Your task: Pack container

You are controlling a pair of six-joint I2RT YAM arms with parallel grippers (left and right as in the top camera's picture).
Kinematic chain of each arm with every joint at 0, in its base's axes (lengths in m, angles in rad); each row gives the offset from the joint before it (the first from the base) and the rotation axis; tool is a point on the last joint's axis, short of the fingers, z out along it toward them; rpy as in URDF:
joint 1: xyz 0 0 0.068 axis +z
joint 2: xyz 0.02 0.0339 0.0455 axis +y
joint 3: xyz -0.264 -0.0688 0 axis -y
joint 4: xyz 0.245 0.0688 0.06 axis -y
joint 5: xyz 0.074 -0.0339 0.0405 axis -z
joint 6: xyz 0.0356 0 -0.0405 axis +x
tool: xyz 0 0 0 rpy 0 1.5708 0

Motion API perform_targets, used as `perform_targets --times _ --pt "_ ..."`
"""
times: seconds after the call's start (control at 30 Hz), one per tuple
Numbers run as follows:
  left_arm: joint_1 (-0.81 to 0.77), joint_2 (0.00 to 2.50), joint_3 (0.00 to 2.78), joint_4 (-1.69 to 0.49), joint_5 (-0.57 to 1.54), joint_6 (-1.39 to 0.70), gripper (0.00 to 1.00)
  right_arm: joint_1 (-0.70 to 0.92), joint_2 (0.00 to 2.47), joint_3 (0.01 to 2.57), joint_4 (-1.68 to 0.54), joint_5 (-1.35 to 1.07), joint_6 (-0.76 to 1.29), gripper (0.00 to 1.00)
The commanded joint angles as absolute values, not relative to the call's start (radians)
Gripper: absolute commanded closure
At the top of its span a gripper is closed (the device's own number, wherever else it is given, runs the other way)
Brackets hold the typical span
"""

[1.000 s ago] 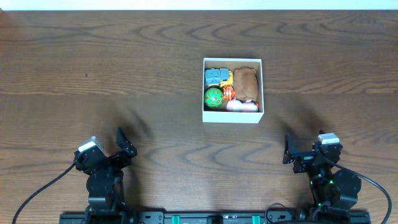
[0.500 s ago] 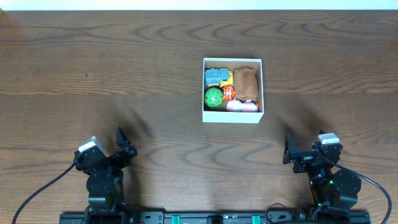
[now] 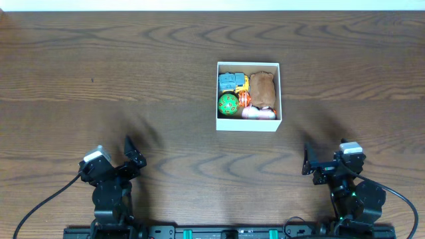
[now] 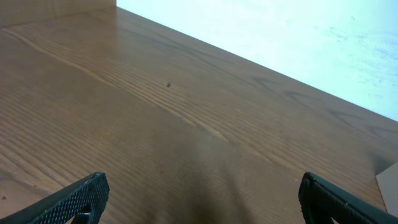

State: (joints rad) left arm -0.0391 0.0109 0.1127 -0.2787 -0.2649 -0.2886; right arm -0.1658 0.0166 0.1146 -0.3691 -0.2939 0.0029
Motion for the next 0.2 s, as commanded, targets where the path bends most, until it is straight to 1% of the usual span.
perform_targets --times 0.0,0.17 --pt "-0.033 0.005 0.087 -0.278 -0.263 -0.290 0.02 -0.156 0.006 0.110 -0.367 -0.288 -0.001 0.01" --pt "-0.033 0.005 0.087 -0.278 -0.263 -0.290 0.02 -0.156 0.006 0.110 -0.367 -0.288 -0.001 0.01"
